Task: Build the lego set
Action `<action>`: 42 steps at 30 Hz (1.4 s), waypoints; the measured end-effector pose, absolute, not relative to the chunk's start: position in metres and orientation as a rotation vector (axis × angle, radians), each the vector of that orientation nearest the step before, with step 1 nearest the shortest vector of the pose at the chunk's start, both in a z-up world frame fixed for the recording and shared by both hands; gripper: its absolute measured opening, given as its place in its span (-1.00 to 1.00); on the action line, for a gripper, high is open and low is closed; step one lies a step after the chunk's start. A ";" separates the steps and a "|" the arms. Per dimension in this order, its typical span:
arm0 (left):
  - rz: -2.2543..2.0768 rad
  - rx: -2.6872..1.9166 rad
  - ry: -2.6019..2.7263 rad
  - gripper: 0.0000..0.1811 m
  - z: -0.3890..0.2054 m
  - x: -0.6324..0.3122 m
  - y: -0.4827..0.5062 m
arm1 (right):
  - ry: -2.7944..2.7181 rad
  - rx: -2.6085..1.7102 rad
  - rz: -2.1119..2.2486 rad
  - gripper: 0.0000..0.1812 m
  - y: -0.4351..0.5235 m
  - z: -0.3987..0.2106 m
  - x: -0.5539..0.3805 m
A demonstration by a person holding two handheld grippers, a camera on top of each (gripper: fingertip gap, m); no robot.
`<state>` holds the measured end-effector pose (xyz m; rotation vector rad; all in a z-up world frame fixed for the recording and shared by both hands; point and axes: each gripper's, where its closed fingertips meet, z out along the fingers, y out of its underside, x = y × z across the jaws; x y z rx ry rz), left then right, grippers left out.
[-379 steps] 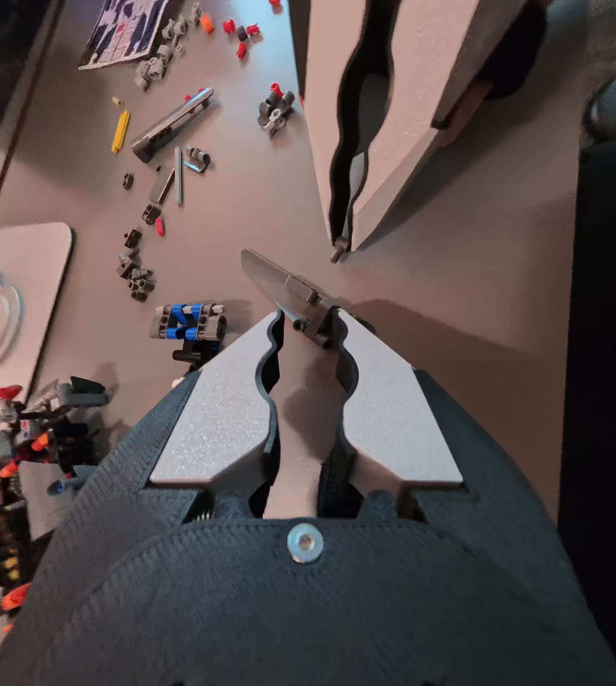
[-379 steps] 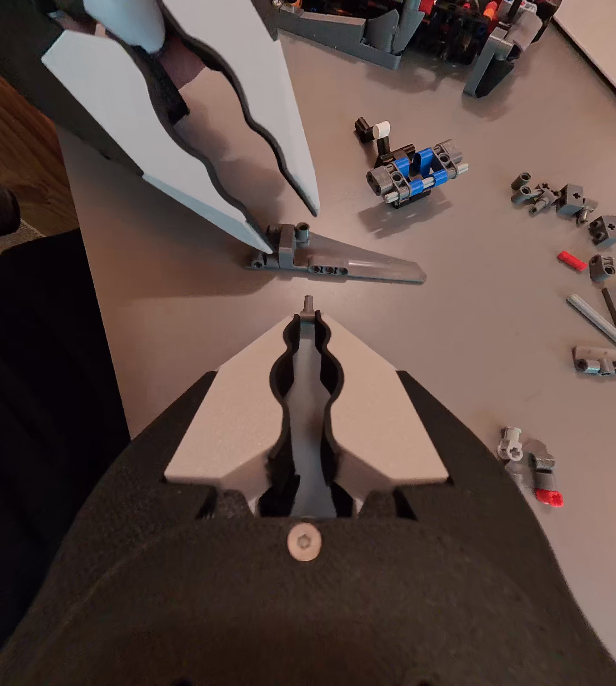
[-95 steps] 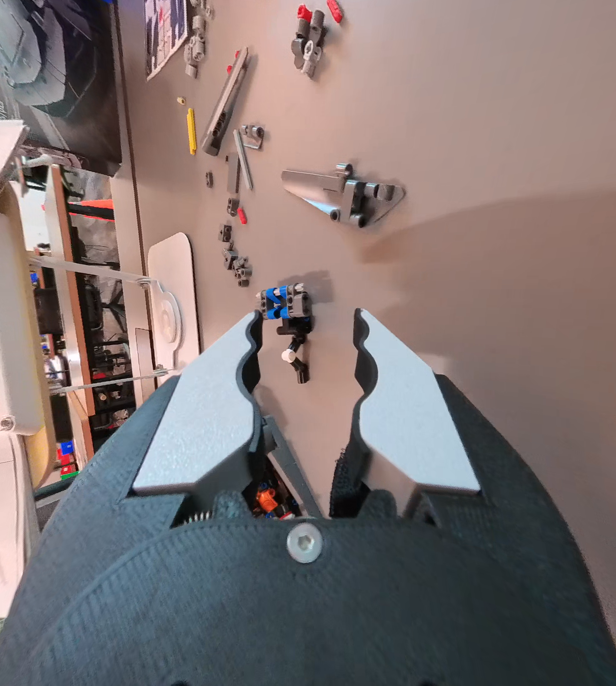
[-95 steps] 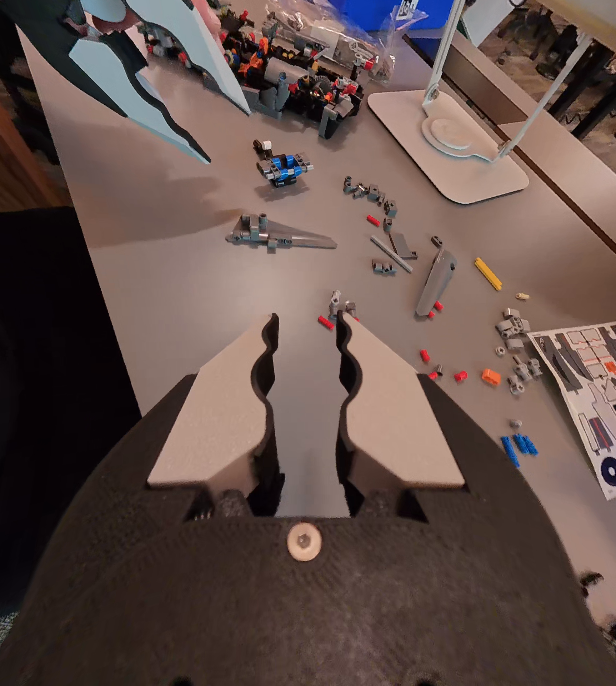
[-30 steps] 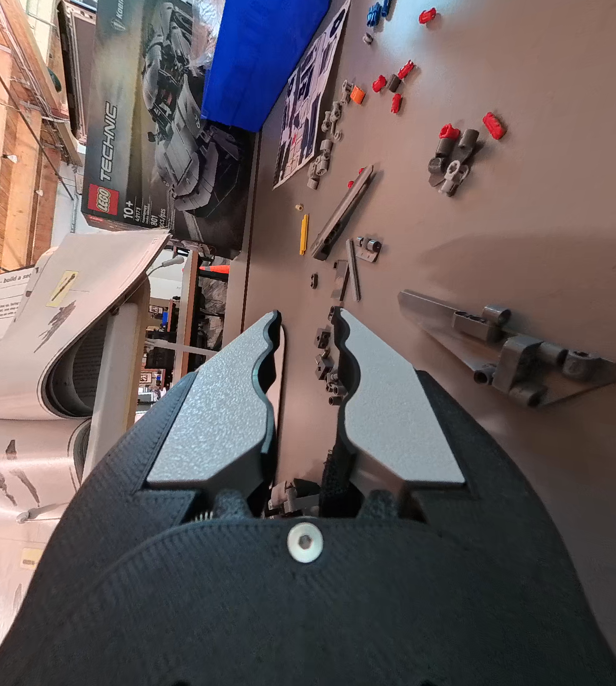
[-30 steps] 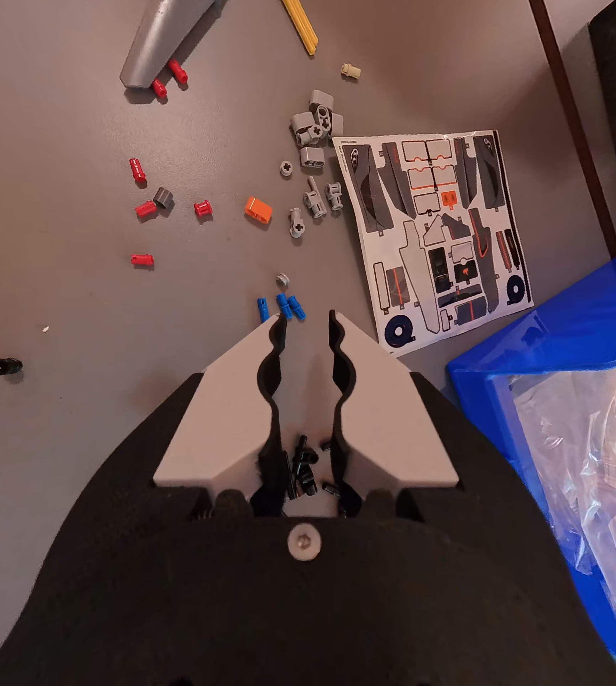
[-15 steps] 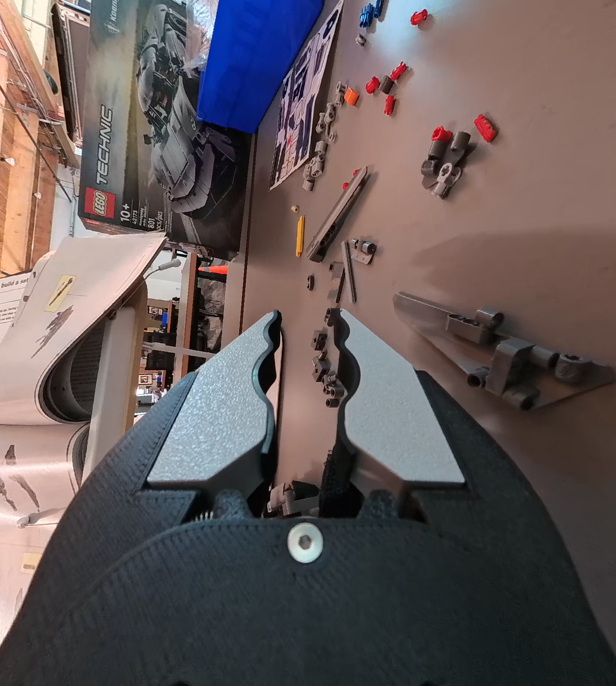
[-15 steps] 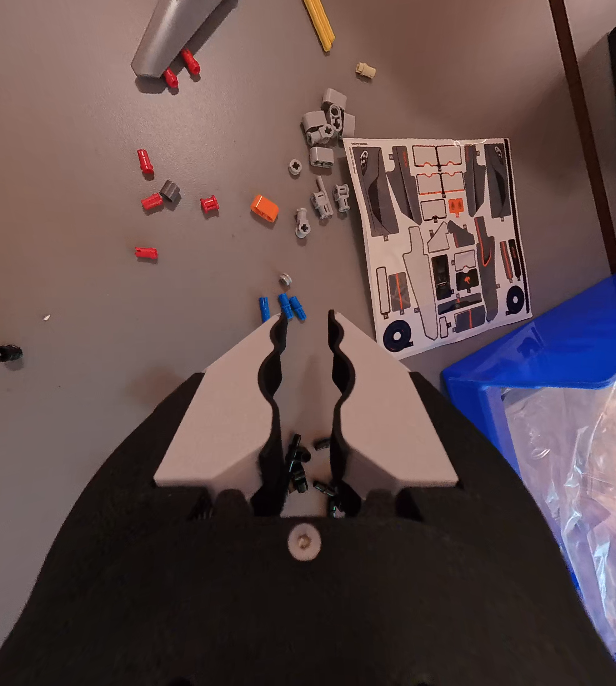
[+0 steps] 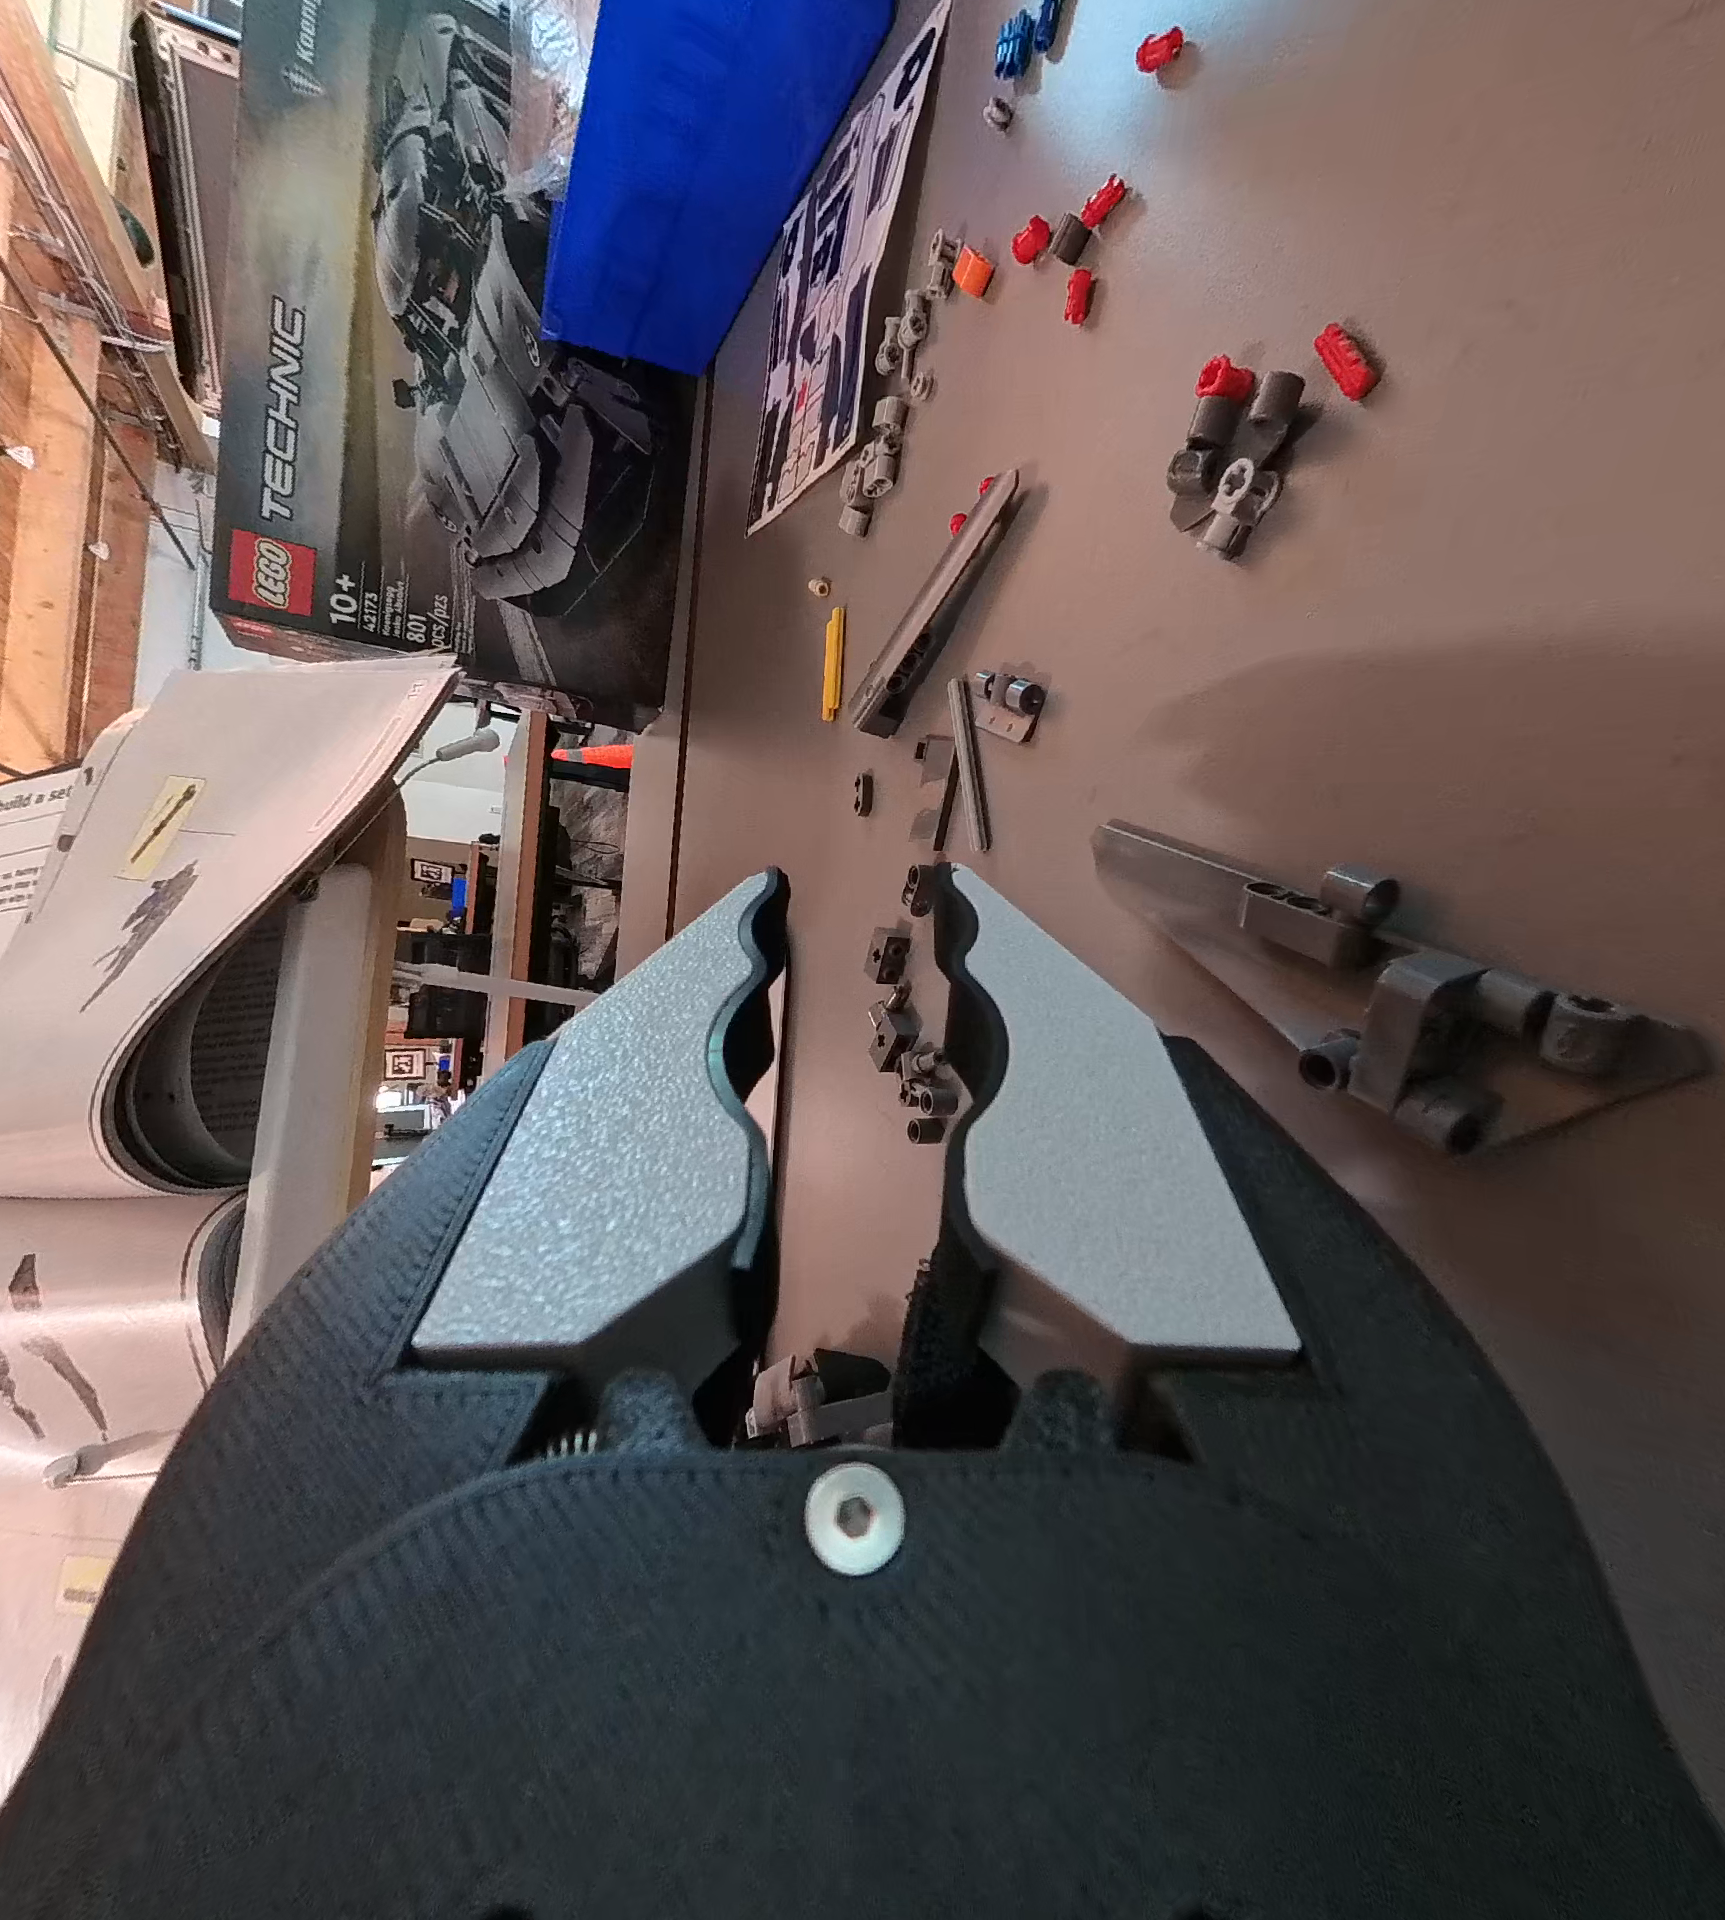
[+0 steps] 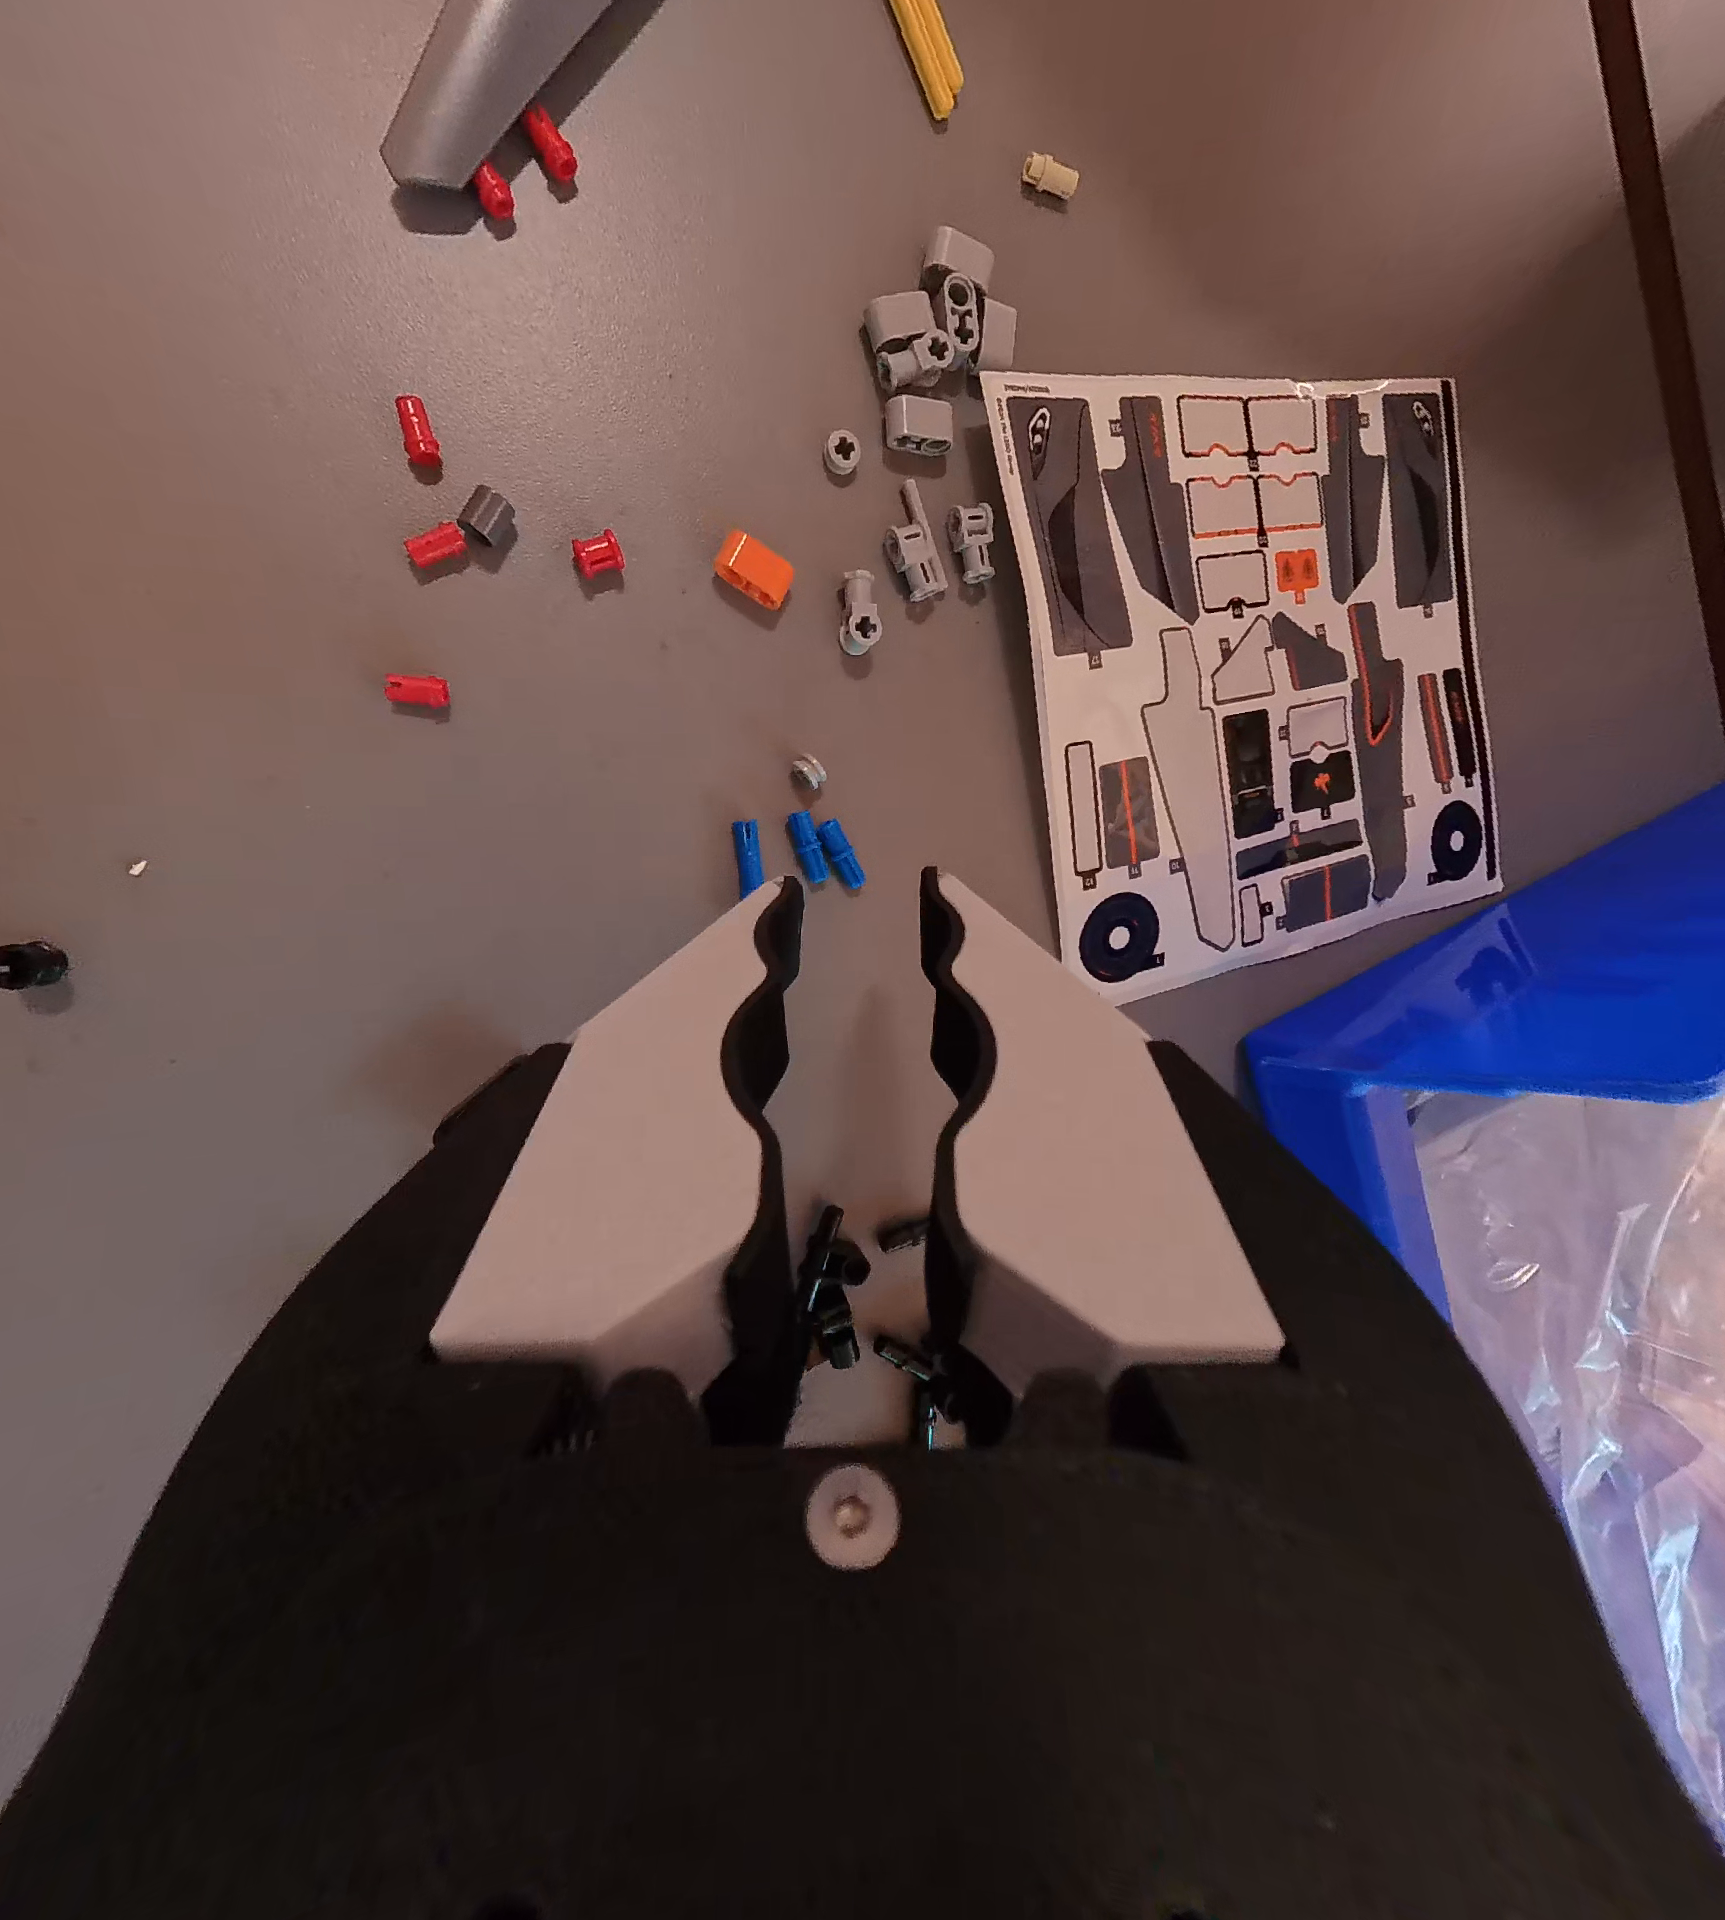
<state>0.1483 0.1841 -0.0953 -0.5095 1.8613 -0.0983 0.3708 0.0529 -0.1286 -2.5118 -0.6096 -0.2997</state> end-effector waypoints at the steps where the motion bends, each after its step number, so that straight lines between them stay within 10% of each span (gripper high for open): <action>1: -0.098 -0.509 1.862 -0.72 -0.096 0.148 0.184 | -0.616 -2.514 -0.294 -0.77 0.053 -0.129 0.370; 42: -0.072 -0.570 1.818 -0.73 -0.085 0.153 0.205 | -0.671 -2.529 -0.238 -0.79 0.043 -0.126 0.376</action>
